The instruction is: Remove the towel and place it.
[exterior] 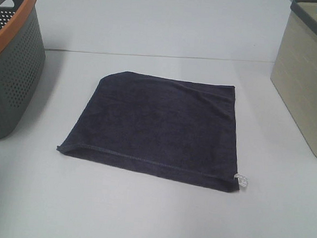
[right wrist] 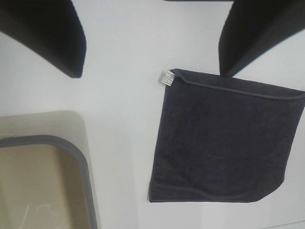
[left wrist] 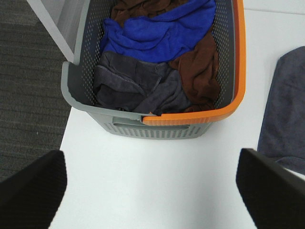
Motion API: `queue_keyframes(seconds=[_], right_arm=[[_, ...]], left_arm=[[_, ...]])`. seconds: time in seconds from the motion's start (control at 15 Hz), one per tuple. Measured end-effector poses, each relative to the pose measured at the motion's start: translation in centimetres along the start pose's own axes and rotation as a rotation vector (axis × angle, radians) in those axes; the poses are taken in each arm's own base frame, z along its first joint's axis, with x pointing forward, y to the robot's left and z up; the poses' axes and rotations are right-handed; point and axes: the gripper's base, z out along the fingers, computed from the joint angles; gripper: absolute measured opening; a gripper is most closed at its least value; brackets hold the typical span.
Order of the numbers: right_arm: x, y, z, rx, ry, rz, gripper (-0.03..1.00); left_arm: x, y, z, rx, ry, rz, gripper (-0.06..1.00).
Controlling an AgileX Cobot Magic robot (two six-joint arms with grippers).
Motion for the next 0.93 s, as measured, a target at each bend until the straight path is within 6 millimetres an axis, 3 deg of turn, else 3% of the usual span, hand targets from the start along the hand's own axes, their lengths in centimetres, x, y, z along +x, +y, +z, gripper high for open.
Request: queue_keyframes(seconds=[0.2,0.53,0.6,0.67,0.93], right_arm=[[3.5,-0.9,-1.5,0.05,-0.042,-0.026,0.76],[7.4,-1.5,-4.8,0.061,-0.175,-0.043,0.76],[7.4,-1.5,-4.8,0.061,-0.175,-0.043,0.76],[8.7,-1.7,-5.3,0.057,-0.201,-0.044,0.76],[11.7,-2.2,-4.2,0.06,-0.184,-0.043,0.76]], left_arm=[[2.2,-0.1,-2.2,0.0,-0.054,-0.003,0.9],[8.5,-1.1,-2.9,0.082,-0.064,0.098,0.9],[8.5,-1.1,-2.9,0.082,-0.064,0.098,0.9],[11.1,-1.4,-2.8,0.12,-0.092,0.144,0.9],[14.8,-1.2,-1.9,0.117,-0.119,0.177,0.9]])
